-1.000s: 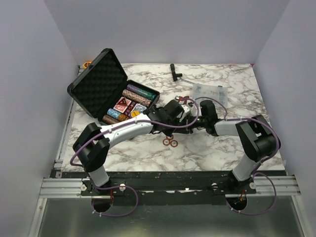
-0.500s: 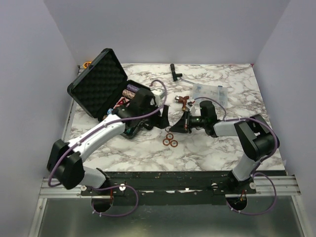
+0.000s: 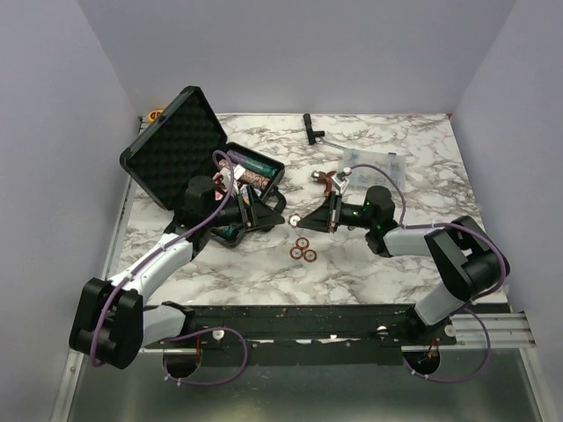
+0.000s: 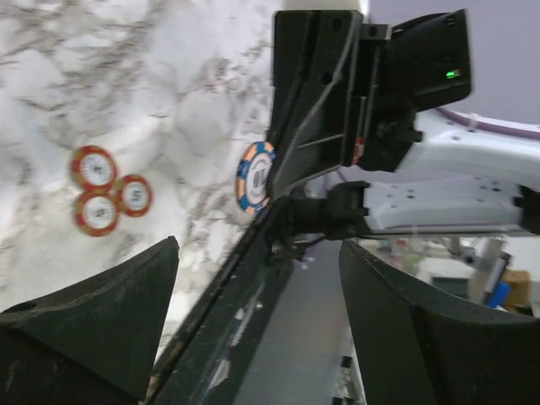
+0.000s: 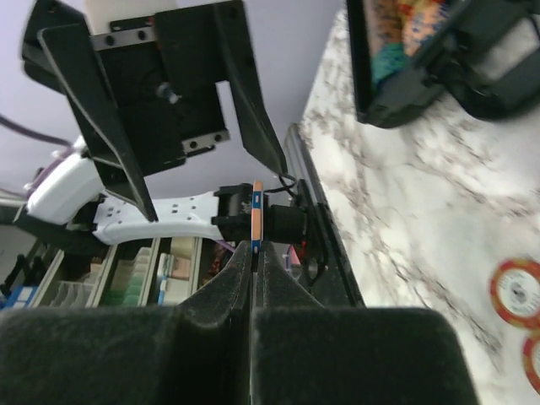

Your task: Pack up texas hold em set

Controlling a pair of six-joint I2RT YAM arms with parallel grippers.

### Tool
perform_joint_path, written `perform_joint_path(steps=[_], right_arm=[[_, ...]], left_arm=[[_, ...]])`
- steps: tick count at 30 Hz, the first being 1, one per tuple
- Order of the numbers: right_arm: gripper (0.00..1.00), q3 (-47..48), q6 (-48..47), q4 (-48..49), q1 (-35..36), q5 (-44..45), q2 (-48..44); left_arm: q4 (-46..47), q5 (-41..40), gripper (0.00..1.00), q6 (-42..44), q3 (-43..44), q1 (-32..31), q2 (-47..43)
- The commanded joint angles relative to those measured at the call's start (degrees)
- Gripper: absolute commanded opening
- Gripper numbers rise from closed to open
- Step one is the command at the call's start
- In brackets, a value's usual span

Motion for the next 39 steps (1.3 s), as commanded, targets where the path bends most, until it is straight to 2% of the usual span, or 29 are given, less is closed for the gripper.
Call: perform_joint_path(steps=[1, 5, 11, 13, 15, 18, 21, 28, 35, 38, 39], right_arm=[[0.00, -0.5, 6.5, 14.4, 2.6, 2.7, -1.3], [0.00, 0.6, 6.5, 14.0, 4.6, 3.8, -1.7], [0.00, 1.5, 6.5, 13.6, 5.8, 5.0, -3.6], [0.00, 1.7, 6.2, 12.5, 5.8, 5.2, -4.6], [0.00, 2.2, 5.1, 10.8, 6.0, 5.2, -5.6], [0.00, 2.8, 4.1, 9.2, 6.6, 4.9, -6.1], [0.00, 3.1, 4.5, 10.4, 6.6, 4.0, -5.9], [0.00, 3.7, 6.8, 15.2, 6.7, 2.5, -4.0], [0.00, 3.7, 9.3, 20.0, 7.2, 1.5, -1.3], [0.00, 4.0, 10.2, 21.7, 7.3, 1.3, -0.2], [0.00, 4.1, 10.3, 21.9, 7.3, 1.3, 0.0]], left_arm=[[23.3, 11.0, 0.74, -12.9, -2.7, 0.1, 0.1], [20.1, 11.1, 0.67, -10.6, -2.5, 0.1, -0.6], [15.7, 9.1, 0.46, -8.8, -2.5, 0.1, -1.2], [10.9, 5.9, 0.46, -6.1, -2.3, 0.1, -3.6], [8.2, 4.6, 0.52, -4.3, -2.2, 0.1, -5.2], [11.8, 8.0, 0.55, -6.7, -1.9, 0.0, -3.8], [16.9, 10.8, 0.50, -10.1, -1.9, 0.0, -2.2], [16.1, 9.5, 0.29, -9.8, -0.2, -0.8, -3.8], [15.2, 9.2, 0.28, -9.4, 1.2, -2.0, -3.7], [13.8, 8.5, 0.14, -8.6, 1.8, -2.6, -3.7], [12.7, 8.1, 0.07, -7.8, 2.2, -2.6, -3.9]])
